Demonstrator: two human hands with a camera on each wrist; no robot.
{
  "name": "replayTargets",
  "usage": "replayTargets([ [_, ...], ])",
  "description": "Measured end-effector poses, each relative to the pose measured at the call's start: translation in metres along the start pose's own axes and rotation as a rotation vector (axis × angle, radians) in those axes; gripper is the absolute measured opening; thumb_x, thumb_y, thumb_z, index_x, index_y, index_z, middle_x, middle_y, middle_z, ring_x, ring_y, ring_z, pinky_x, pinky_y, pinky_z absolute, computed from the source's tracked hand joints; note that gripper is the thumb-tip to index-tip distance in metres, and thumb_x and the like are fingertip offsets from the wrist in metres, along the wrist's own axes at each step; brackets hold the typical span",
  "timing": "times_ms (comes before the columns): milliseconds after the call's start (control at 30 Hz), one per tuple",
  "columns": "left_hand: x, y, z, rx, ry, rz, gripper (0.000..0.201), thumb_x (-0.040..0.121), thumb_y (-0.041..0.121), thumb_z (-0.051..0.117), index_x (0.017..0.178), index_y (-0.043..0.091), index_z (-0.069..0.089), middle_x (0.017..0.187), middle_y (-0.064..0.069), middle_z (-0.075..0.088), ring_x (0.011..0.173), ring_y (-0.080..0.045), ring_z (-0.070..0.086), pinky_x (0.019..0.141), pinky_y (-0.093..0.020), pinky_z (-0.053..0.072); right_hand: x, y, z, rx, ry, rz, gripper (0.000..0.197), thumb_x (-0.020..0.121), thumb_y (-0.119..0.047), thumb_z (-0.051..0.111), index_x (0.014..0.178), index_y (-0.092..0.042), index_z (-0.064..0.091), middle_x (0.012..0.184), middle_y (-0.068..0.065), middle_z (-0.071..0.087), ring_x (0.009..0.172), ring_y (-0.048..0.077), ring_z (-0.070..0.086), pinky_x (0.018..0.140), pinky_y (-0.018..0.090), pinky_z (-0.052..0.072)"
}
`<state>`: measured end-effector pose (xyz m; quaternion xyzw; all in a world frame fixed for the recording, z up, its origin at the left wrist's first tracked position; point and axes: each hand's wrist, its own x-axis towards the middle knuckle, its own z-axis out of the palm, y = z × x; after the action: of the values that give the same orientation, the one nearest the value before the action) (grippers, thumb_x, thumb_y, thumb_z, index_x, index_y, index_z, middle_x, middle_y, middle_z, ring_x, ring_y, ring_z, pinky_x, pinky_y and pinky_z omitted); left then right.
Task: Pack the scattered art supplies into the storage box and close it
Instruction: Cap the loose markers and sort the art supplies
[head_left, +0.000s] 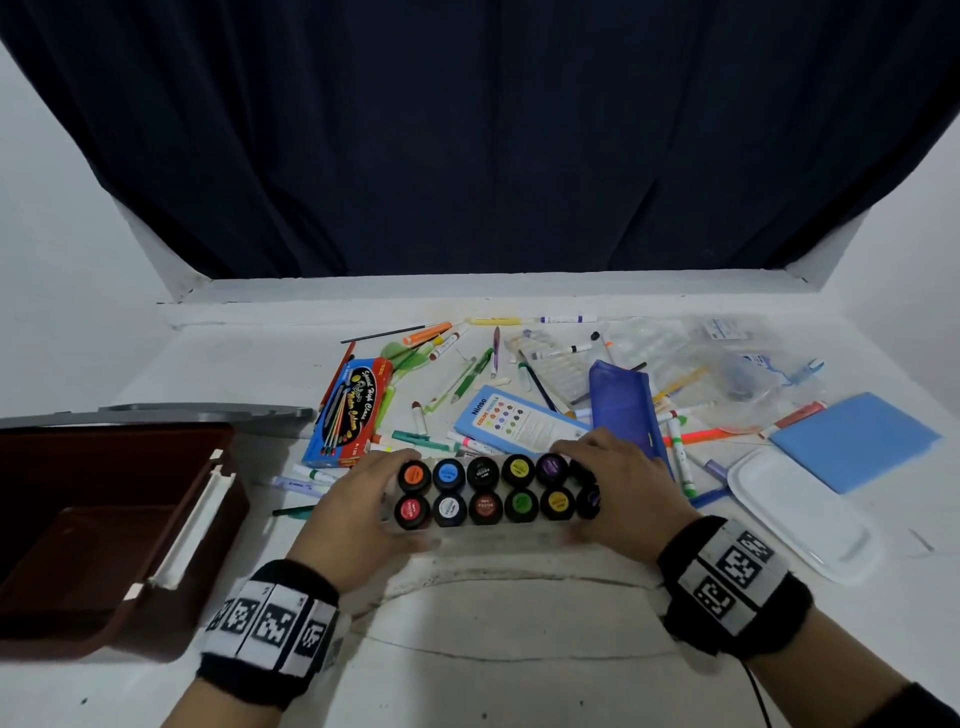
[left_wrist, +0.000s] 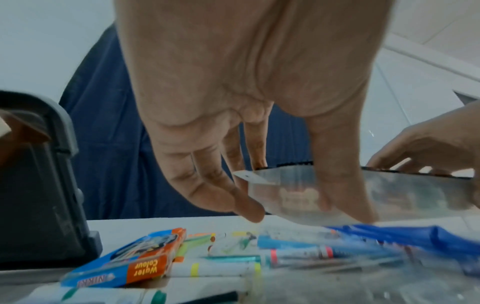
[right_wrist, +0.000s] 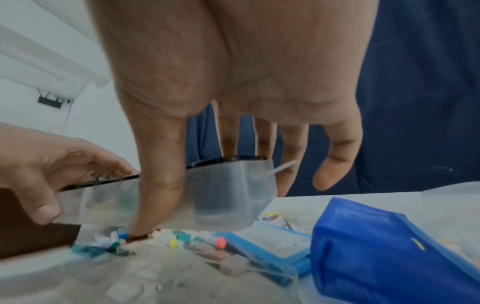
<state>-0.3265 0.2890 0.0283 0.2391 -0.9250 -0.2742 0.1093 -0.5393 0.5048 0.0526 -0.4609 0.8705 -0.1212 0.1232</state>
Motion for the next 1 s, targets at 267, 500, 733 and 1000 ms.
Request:
replayTargets([
  [267, -0.058, 0.002, 0.000, -0.017, -0.123, 0.002, 0.080, 0.056, 0.049, 0.091, 0.122, 0.054, 0.046, 0.118, 0.033, 0.049, 0.098, 0.012, 0.051, 0.076, -0.008, 0.040, -0.044, -0.004, 0.004, -0.035, -0.216, -0.094, 0.091, 0.055, -0.069, 0.076, 0.133, -0.041, 0.038, 0.115, -0.015, 0.042, 0.110, 0.011, 0.046, 0.097, 0.040, 0.043],
  [500, -0.073, -0.004, 0.026, -0.012, -0.186, -0.034, 0.076, 0.056, 0.042, 0.089, 0.121, 0.046, 0.050, 0.112, 0.025, 0.048, 0.100, 0.012, 0.048, 0.087, -0.018, 0.045, -0.057, -0.002, 0.035, -0.200, -0.210, -0.129, 0.091, 0.061, -0.071, 0.069, 0.139, -0.039, 0.035, 0.124, -0.013, 0.043, 0.116, 0.014, 0.042, 0.094, 0.036, 0.033],
  [733, -0.072, -0.009, 0.035, -0.068, -0.173, -0.117, 0.089, 0.059, 0.052, 0.088, 0.135, 0.047, 0.042, 0.122, 0.022, 0.043, 0.117, 0.000, 0.048, 0.101, -0.019, 0.041, -0.057, 0.003, 0.042, -0.044, -0.144, -0.079, 0.088, 0.063, -0.069, 0.071, 0.139, -0.043, 0.036, 0.126, -0.012, 0.039, 0.119, 0.011, 0.042, 0.102, 0.034, 0.040],
  [1000, -0.050, 0.014, 0.026, -0.415, -0.156, -0.320, 0.068, 0.075, 0.064, 0.061, 0.138, 0.045, 0.044, 0.138, 0.015, 0.051, 0.130, -0.002, 0.046, 0.097, -0.014, 0.038, -0.037, 0.007, 0.048, 0.165, 0.122, 0.178, 0.062, 0.086, -0.066, 0.051, 0.134, -0.026, 0.048, 0.123, 0.000, 0.054, 0.106, 0.018, 0.057, 0.089, 0.033, 0.049],
])
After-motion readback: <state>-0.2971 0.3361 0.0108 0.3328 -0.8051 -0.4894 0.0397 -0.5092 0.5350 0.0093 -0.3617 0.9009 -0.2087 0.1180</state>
